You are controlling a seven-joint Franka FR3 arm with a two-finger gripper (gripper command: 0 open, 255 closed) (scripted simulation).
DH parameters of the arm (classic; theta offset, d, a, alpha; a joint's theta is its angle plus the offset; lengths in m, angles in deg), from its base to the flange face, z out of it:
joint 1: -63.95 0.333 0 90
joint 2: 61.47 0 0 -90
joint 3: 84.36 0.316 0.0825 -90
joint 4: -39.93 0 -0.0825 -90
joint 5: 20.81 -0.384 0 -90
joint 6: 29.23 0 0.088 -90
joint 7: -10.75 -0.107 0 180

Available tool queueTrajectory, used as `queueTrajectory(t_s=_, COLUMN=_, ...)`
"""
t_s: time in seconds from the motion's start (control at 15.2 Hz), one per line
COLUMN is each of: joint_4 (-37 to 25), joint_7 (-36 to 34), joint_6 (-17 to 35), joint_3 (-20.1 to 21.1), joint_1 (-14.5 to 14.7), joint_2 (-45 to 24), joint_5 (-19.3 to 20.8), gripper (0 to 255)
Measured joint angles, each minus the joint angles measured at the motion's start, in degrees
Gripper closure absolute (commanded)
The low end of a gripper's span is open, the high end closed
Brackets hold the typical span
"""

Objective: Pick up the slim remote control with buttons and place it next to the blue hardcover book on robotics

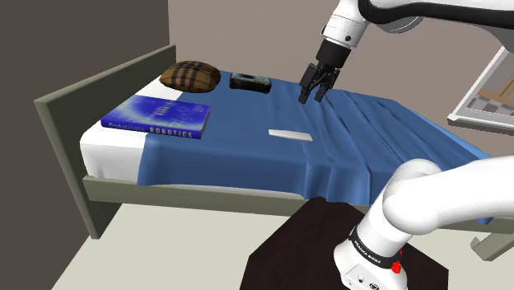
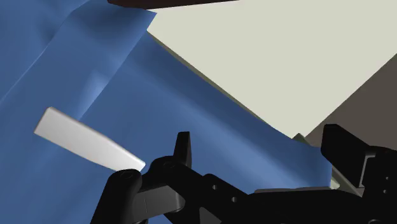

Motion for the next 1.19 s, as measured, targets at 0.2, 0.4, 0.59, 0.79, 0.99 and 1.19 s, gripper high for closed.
queueTrajectory(t_s=0.2, joint_4=1.1, joint_7=3.0, joint_6=1.4, joint_3=-1.6, joint_1=0.1, joint_2=-0.7, joint_5=1.1, gripper=0)
queueTrajectory(t_s=0.4, joint_4=3.0, joint_7=9.8, joint_6=3.8, joint_3=-5.0, joint_1=0.4, joint_2=-2.1, joint_5=3.5, gripper=0)
queueTrajectory(t_s=0.59, joint_4=4.3, joint_7=17.5, joint_6=7.6, joint_3=-9.0, joint_1=0.7, joint_2=-5.3, joint_5=6.0, gripper=0)
queueTrajectory(t_s=0.79, joint_4=4.6, joint_7=25.0, joint_6=11.3, joint_3=-12.8, joint_1=1.2, joint_2=-9.3, joint_5=8.2, gripper=0)
queueTrajectory(t_s=0.99, joint_4=3.7, joint_7=32.5, joint_6=14.8, joint_3=-16.6, joint_1=1.9, joint_2=-14.1, joint_5=9.8, gripper=0)
queueTrajectory(t_s=1.19, joint_4=2.4, joint_7=39.9, joint_6=18.3, joint_3=-20.0, joint_1=2.9, joint_2=-19.4, joint_5=10.7, gripper=0)
